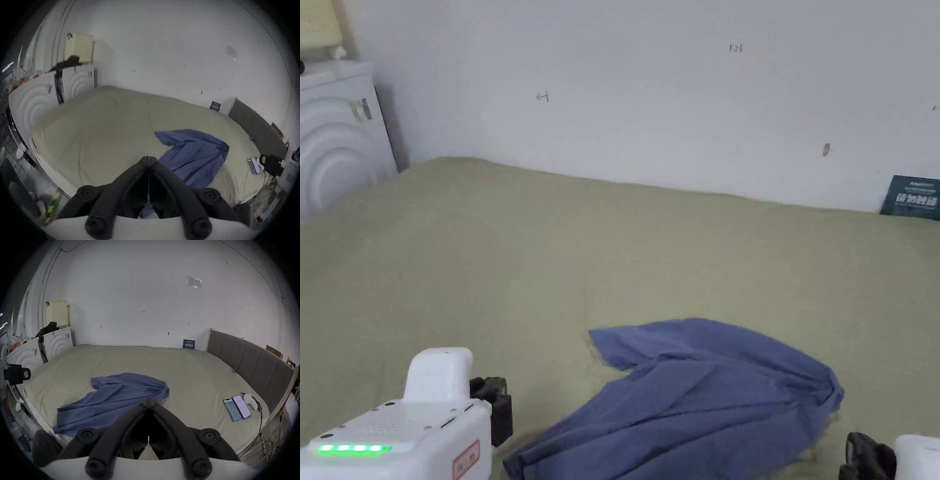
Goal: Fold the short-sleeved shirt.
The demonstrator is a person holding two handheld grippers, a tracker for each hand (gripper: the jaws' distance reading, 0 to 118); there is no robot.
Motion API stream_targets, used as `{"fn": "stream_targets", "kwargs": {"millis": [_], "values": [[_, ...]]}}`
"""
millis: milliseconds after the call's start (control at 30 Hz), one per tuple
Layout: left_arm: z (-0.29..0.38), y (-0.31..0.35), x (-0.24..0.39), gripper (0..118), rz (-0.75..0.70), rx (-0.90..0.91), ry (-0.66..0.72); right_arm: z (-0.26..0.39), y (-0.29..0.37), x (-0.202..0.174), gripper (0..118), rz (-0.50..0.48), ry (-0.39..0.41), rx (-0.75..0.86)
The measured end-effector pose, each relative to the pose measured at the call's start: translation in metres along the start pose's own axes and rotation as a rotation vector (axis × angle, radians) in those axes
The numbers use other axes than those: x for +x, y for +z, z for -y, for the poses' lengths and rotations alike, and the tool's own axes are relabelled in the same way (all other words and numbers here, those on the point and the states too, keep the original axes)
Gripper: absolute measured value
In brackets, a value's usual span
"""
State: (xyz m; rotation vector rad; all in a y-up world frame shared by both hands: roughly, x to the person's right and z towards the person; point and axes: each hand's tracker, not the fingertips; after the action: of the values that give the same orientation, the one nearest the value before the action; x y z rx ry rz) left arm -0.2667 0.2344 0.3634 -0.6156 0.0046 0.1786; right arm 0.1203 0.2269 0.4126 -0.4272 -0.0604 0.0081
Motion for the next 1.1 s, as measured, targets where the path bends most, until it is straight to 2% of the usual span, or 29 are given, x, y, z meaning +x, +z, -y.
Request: {"fn": "stream_targets", "kwargs": {"millis": [100,200,233,267,300,333,367,400,533,600,633,667,700,733,767,800,833,867,1033,1100], "values": [[-0.002,-0.031,-0.012,0,-0.027,-0.112,-0.030,0.006,-0.009,-0.004,0,-0.007,0.006,-0.025],[0.002,-0.065,-0.017,1,0.004,-0.251,-0.012,0.011,-0.019,-0.007,0,-0.019,0.005,-0.059],[0.005,-0.080,-0.020,3,0.003,-0.289,-0.005,0.013,-0.022,-0.008,0,-0.021,0.008,-0.071],[0.006,-0.093,-0.021,13,-0.005,-0.340,-0.015,0.014,-0.025,-0.009,0,-0.023,0.012,-0.081],[0.011,-0.111,-0.025,47,-0.001,-0.389,-0.045,0.016,-0.027,-0.011,0,-0.024,0.015,-0.091],[0.015,-0.123,-0.024,88,0.012,-0.414,-0.061,0.017,-0.030,-0.012,0,-0.024,0.016,-0.098],[0.020,-0.136,-0.023,115,-0.011,-0.438,-0.070,0.019,-0.031,-0.012,0,-0.027,0.016,-0.106],[0.025,-0.145,-0.019,116,-0.042,-0.448,-0.073,0.020,-0.033,-0.013,0,-0.028,0.016,-0.114],[0.040,-0.169,-0.006,113,-0.070,-0.491,-0.096,0.025,-0.040,-0.012,0,-0.023,0.026,-0.146],[0.053,-0.182,-0.001,95,-0.186,-0.525,-0.172,0.026,-0.042,-0.011,0,-0.019,0.029,-0.156],[0.057,-0.186,-0.001,95,-0.135,-0.518,-0.147,0.026,-0.043,-0.010,0,-0.019,0.029,-0.161],[0.055,-0.183,0.000,89,-0.145,-0.510,-0.137,0.027,-0.043,-0.008,0,-0.020,0.028,-0.163],[0.053,-0.169,0.007,67,-0.147,-0.506,-0.156,0.027,-0.044,-0.007,0,-0.018,0.027,-0.166],[0.051,-0.163,0.011,32,-0.119,-0.497,-0.176,0.027,-0.046,-0.006,0,-0.016,0.025,-0.171],[0.051,-0.157,0.017,6,-0.095,-0.478,-0.194,0.027,-0.048,-0.005,0,-0.016,0.021,-0.176],[0.050,-0.153,0.023,6,-0.055,-0.479,-0.200,0.027,-0.052,-0.003,0,-0.019,0.013,-0.180],[0.047,-0.154,0.023,6,-0.150,-0.459,-0.255,0.027,-0.055,-0.001,0,-0.022,0.005,-0.186],[0.049,-0.156,0.025,6,-0.098,-0.475,-0.301,0.027,-0.058,0.001,0,-0.020,0.001,-0.190],[0.044,-0.165,0.000,7,-0.046,-0.502,-0.121,0.021,-0.083,0.022,0,0.007,-0.013,-0.214],[0.045,-0.174,-0.012,7,-0.032,-0.502,-0.120,0.015,-0.101,0.032,0,0.024,-0.011,-0.227]]}}
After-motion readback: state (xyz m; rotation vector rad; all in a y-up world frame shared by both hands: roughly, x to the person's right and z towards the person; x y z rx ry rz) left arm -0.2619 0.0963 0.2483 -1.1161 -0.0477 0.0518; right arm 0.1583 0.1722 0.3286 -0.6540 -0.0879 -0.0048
